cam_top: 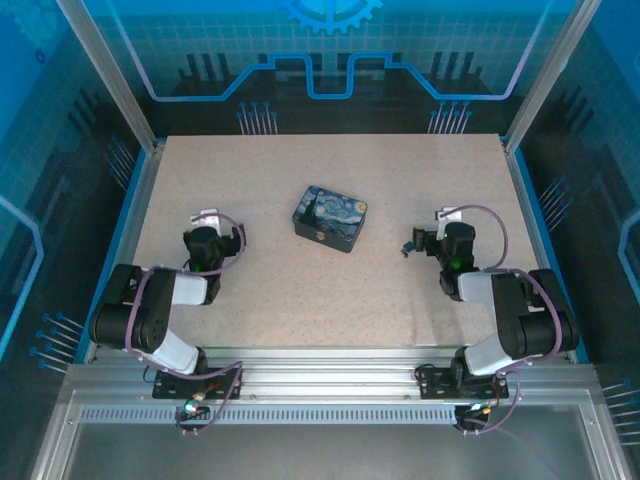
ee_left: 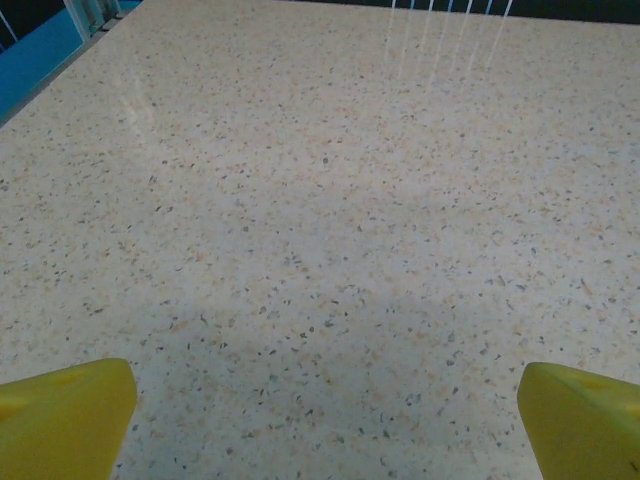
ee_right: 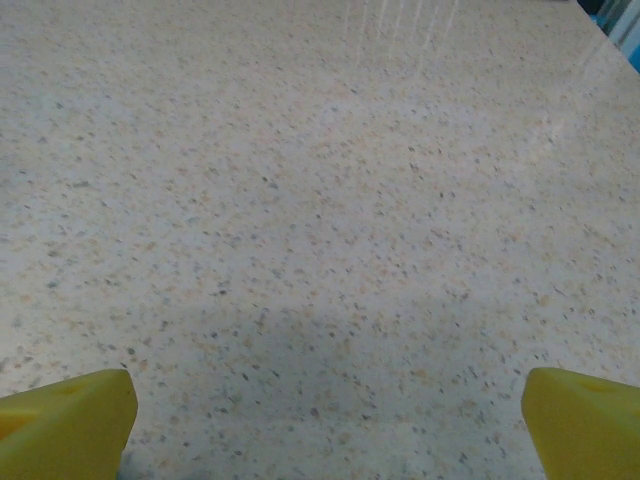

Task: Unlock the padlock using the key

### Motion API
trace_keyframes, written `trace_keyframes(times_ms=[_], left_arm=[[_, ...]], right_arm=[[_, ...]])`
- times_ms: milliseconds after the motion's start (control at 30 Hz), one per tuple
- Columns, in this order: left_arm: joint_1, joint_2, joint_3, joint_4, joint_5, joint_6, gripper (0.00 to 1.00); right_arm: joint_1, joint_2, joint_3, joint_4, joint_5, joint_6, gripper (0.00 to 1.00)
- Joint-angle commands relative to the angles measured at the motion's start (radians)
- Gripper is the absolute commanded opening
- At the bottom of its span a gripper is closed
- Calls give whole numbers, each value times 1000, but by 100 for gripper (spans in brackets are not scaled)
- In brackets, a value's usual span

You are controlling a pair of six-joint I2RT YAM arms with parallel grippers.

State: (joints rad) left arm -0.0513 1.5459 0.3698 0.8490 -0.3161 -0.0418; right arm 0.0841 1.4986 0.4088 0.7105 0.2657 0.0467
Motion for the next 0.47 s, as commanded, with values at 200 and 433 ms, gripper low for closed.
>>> trace_keyframes(times_ms=[200,433], left_arm=[[-13,10,-6,118,45,49,99],[-13,8,-6,118,43,49,99]], right_arm=[[12,6,5,82,-13,-17,100],[10,6,6,81,-20,-17,100]])
